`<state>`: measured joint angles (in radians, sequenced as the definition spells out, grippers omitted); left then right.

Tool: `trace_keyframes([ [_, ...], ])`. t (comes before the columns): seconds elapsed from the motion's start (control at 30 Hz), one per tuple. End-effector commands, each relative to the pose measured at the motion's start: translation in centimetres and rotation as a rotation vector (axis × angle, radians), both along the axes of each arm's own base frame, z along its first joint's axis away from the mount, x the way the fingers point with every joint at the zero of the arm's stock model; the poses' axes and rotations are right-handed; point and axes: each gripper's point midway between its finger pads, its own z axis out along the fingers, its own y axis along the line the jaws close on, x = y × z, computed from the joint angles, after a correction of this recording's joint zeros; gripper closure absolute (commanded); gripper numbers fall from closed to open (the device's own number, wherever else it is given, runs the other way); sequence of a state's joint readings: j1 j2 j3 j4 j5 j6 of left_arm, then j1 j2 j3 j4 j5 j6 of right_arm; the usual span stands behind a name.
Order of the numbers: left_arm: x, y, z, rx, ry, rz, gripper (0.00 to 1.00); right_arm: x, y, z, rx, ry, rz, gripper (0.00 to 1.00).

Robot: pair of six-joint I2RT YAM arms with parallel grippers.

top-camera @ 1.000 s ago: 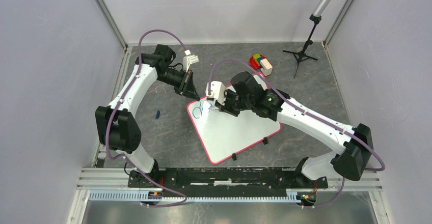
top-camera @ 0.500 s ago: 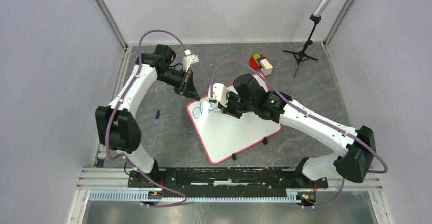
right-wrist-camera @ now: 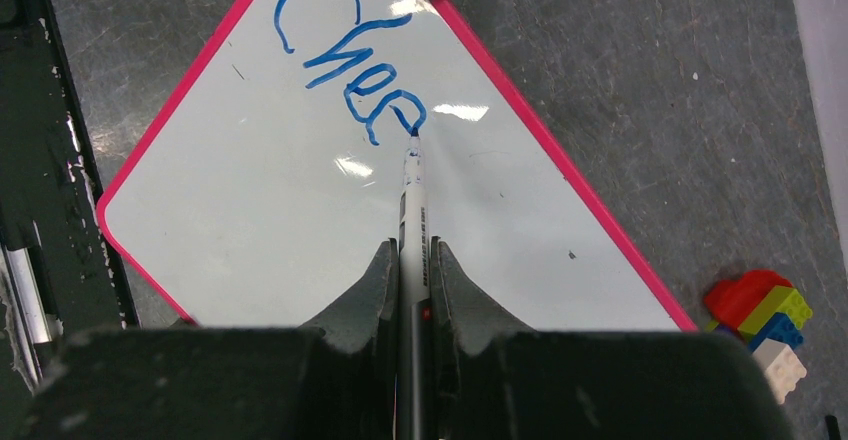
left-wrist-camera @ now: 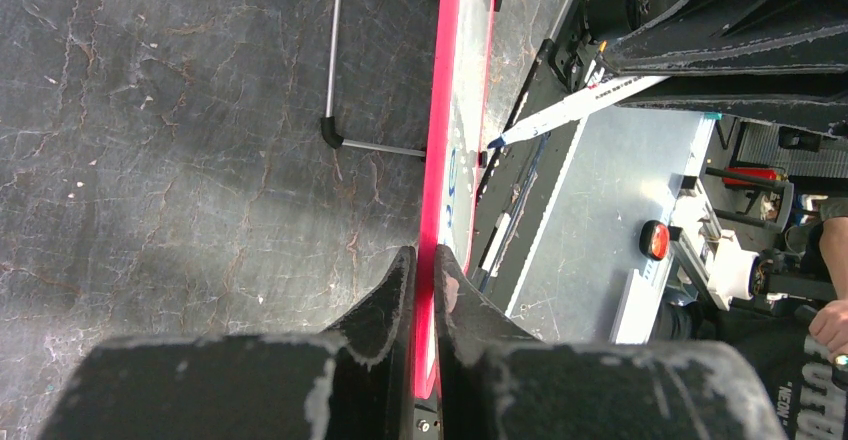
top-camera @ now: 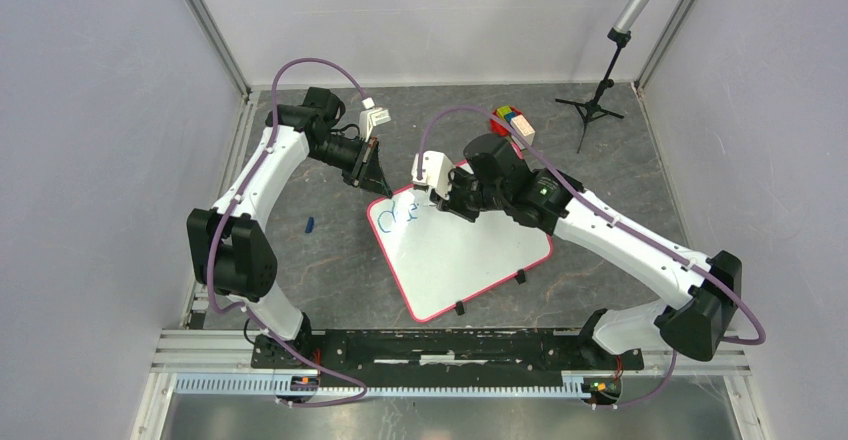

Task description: Write a sentence on the whiteboard

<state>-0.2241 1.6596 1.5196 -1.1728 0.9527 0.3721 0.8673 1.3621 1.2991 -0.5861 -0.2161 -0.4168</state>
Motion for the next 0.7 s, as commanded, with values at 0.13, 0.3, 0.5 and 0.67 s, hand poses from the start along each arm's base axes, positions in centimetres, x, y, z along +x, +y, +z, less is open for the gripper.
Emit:
trace_keyframes([
  [0.13,-1.2,-0.5,0.2,-0.013,-0.017,-0.055,0.98,0.9,0.5,1.7,0.035,-0.044,-0.008,1.00],
  [0.3,-1.2,-0.5,0.3,-0.013,-0.020,-0.056,0.97,1.4,0.5,1.1,0.016,-0.048,-0.017,1.00],
  [0.5,-1.2,-0.5,0.2,-0.011,-0.020,-0.055,0.98,1.8,0.6,0.7,0.008,-0.053,-0.025,1.00],
  [0.67,-1.2,-0.5,0.2,-0.010,-0.020,-0.055,0.98,2.0,0.6,0.3,-0.004,-0.056,-0.034,1.00],
])
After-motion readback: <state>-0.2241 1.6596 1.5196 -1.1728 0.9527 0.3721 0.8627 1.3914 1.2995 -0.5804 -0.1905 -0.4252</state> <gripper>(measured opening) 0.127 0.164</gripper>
